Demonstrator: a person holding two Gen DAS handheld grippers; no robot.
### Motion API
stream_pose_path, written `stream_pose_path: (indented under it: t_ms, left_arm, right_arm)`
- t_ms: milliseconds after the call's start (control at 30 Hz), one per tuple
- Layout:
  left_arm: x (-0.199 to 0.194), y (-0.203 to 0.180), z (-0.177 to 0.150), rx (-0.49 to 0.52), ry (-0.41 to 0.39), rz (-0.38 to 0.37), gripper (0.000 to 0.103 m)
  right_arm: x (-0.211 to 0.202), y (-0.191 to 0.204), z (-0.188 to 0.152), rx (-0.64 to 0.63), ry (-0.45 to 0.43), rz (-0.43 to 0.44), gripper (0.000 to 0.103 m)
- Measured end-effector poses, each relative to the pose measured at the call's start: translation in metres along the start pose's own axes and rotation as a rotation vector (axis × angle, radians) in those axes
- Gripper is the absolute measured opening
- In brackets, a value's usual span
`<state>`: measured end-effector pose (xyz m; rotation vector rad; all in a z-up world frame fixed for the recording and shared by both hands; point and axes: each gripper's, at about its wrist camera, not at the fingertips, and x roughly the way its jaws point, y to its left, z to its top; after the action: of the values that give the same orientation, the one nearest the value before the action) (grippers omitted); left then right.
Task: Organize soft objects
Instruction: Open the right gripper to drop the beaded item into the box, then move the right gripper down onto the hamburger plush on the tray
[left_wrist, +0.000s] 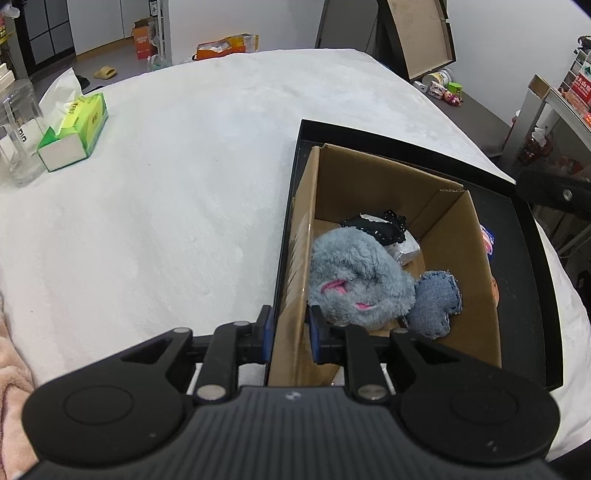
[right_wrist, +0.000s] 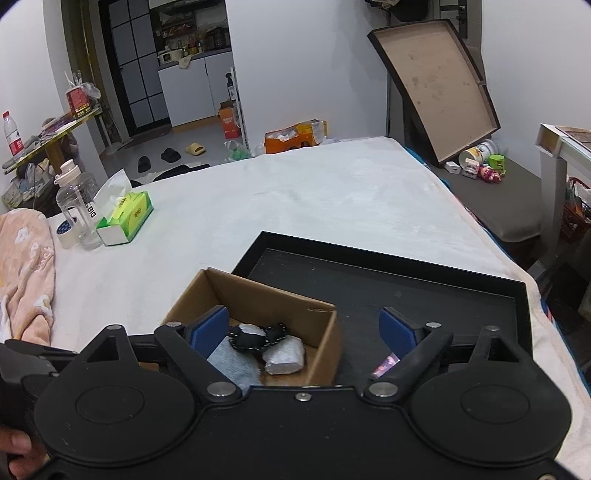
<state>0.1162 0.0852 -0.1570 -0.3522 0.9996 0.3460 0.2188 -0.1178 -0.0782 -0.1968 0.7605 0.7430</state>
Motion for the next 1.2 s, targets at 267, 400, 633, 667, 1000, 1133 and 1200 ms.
stream_pose_path:
  t_ms: [267, 400, 633, 667, 1000, 1133, 1200]
  left_arm:
    - [-0.005, -0.013, 0.005, 0.016, -0.002, 0.027, 0.040]
    - [-0.005, -0.020, 0.006, 0.030, -0.005, 0.063, 0.054]
    - [-0.006, -0.028, 0.009, 0.037, -0.008, 0.097, 0.058]
    - [-0.007, -0.029, 0.010, 0.035, -0.011, 0.106, 0.060]
    - [-0.012, -0.041, 0.024, 0.017, -0.056, 0.158, 0.072]
    - [-0.010, -0.048, 0.027, 0.021, -0.057, 0.175, 0.073]
    - [-0.008, -0.051, 0.029, 0.023, -0.054, 0.185, 0.073]
  right_arm:
    - [-0.005, -0.025, -0.009, 0.031, -0.022, -0.011, 0.096]
    - [-0.007, -0.036, -0.016, 0.035, -0.044, -0.018, 0.100]
    - [-0.003, -0.060, -0.037, 0.109, -0.061, -0.001, 0.103]
    - [-0.001, -0.063, -0.041, 0.123, -0.062, 0.005, 0.103]
    - [0.014, -0.099, -0.056, 0.206, -0.028, 0.059, 0.103]
    - [0.024, -0.111, -0.062, 0.244, -0.007, 0.074, 0.103]
    - [0.029, -0.116, -0.065, 0.261, 0.013, 0.075, 0.103]
